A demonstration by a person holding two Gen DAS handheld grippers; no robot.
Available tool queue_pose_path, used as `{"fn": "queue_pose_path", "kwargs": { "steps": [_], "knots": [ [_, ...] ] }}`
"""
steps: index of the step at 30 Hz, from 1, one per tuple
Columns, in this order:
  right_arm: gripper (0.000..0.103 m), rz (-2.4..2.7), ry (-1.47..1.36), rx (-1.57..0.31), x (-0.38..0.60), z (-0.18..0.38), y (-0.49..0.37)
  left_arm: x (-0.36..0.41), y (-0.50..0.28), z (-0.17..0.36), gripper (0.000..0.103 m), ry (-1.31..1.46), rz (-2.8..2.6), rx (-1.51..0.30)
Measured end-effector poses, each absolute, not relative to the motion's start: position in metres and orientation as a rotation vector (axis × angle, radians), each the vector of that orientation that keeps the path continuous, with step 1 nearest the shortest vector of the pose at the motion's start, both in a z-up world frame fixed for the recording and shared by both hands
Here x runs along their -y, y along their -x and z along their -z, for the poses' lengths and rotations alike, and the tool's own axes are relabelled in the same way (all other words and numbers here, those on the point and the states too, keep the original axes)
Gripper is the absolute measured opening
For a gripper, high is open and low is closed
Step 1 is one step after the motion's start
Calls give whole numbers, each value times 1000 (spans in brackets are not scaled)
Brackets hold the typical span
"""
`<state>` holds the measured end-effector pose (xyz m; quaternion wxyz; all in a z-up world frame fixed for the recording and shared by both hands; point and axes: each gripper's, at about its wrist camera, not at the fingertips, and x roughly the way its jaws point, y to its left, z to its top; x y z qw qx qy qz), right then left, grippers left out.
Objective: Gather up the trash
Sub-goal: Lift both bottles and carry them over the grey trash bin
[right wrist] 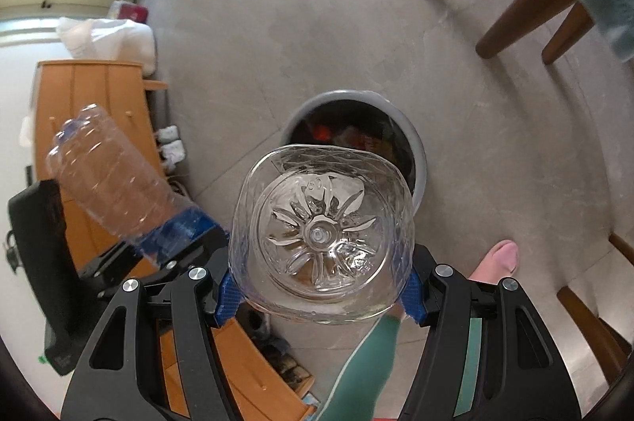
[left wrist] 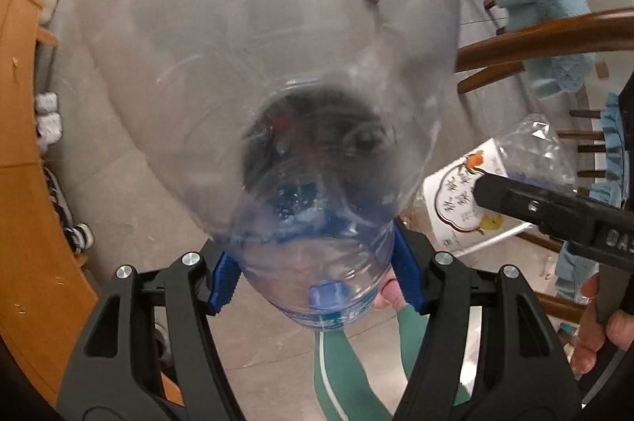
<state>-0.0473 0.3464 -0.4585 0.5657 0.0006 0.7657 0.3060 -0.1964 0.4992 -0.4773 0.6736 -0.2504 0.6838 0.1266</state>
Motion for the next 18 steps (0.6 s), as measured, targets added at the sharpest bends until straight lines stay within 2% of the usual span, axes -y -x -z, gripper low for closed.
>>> {"fn": "queue_pose_path", "kwargs": {
  "steps": [9,18],
  "knots": [
    [64,-678,60,-1862,-361,551,45,-507,206,564,62,637,-307,-1586],
    [64,-686,124,-1876,-379,591,57,-501,197,599,62,621,-299,-1632]
  ]
}}
